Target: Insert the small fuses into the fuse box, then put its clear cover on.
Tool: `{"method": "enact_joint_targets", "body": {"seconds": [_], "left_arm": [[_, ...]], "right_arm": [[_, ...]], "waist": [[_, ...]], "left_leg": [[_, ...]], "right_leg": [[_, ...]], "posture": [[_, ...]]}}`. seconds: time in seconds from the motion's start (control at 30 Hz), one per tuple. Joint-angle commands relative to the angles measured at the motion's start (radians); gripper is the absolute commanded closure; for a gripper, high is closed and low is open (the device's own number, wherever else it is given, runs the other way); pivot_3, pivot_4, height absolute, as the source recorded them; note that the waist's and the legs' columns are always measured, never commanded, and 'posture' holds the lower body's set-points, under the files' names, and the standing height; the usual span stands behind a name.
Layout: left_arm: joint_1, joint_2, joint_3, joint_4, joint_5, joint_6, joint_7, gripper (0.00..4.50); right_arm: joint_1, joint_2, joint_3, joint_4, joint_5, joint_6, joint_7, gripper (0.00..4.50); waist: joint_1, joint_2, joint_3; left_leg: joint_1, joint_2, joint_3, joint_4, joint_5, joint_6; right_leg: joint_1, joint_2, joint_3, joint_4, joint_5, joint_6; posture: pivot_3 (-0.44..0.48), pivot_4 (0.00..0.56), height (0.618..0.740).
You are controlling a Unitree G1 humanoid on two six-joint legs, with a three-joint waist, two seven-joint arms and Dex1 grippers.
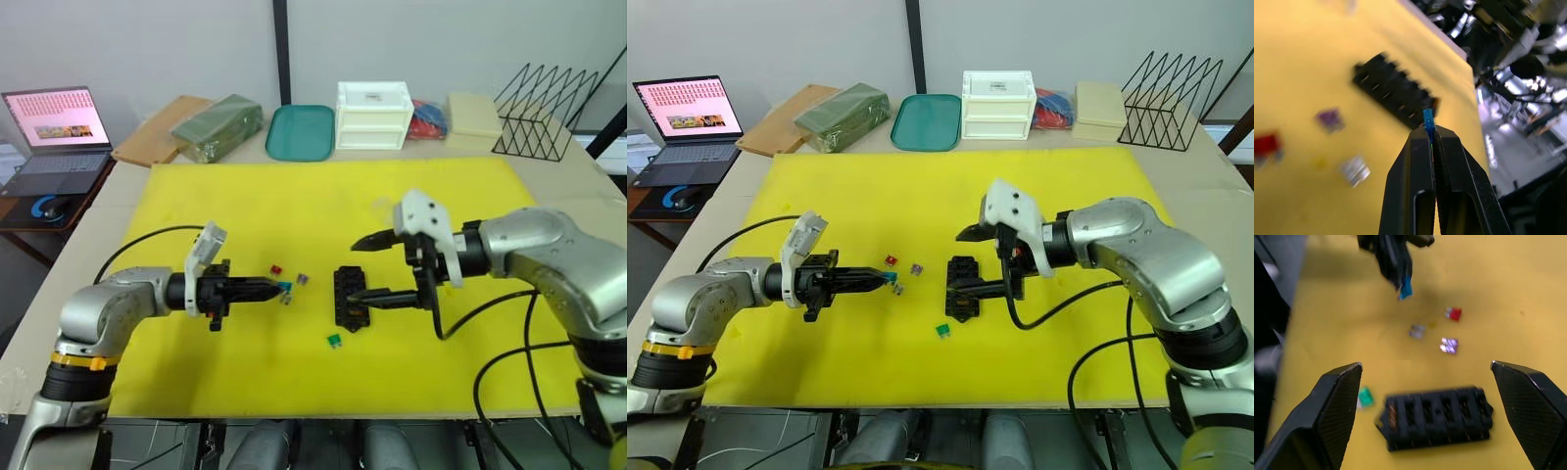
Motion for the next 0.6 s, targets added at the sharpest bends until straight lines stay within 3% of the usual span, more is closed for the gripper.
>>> {"method": "enact_joint_targets", "body": {"seconds": [0.03,0.17,0.27,0.37,0.6], "left_arm": [[-0.022,-0.041,0.031,-0.099,-0.060,-0.055,0.038,4.48],[-0.041,-0.048,-0.017,-0.142,-0.015,-0.144,0.044,4.48],[-0.058,-0.051,-0.027,-0.153,-0.031,-0.154,0.057,4.50],[-0.065,-0.054,-0.042,-0.160,-0.033,-0.167,0.071,4.50],[-0.077,-0.050,-0.064,-0.162,-0.041,-0.173,0.077,4.50]], "right_arm": [[-0.043,0.039,-0.066,-0.025,0.136,0.142,-0.054,0.00],[-0.090,0.088,-0.106,-0.003,0.250,0.272,-0.120,0.00],[-0.101,0.088,-0.116,-0.007,0.287,0.302,-0.147,0.68],[-0.115,0.099,-0.122,-0.002,0.321,0.329,-0.186,1.66],[-0.130,0.120,-0.112,0.006,0.359,0.351,-0.250,1.66]], "waist": [[0.002,0.000,0.000],[0.000,0.000,0.000],[0.000,0.000,0.000],[0.000,0.000,0.000],[-0.001,0.000,0.000]], "left_leg": [[0.000,0.000,0.000,0.000,0.000,0.000],[0.000,0.000,0.000,0.000,0.000,0.000],[0.000,0.000,0.000,0.000,0.000,0.000],[0.000,0.000,0.000,0.000,0.000,0.000],[0.000,0.000,0.000,0.000,0.000,0.000]], "right_leg": [[0.000,0.000,0.000,0.000,0.000,0.000],[0.000,0.000,0.000,0.000,0.000,0.000],[0.000,0.000,0.000,-0.001,0.000,0.000],[0.000,0.000,0.000,-0.001,0.000,0.000],[0.000,0.000,0.000,-0.001,0.000,0.000]], "posture": [[0.000,0.150,0.740],[0.000,0.150,0.740],[0.000,0.150,0.740],[0.000,0.150,0.740],[0.000,0.150,0.740]]}}
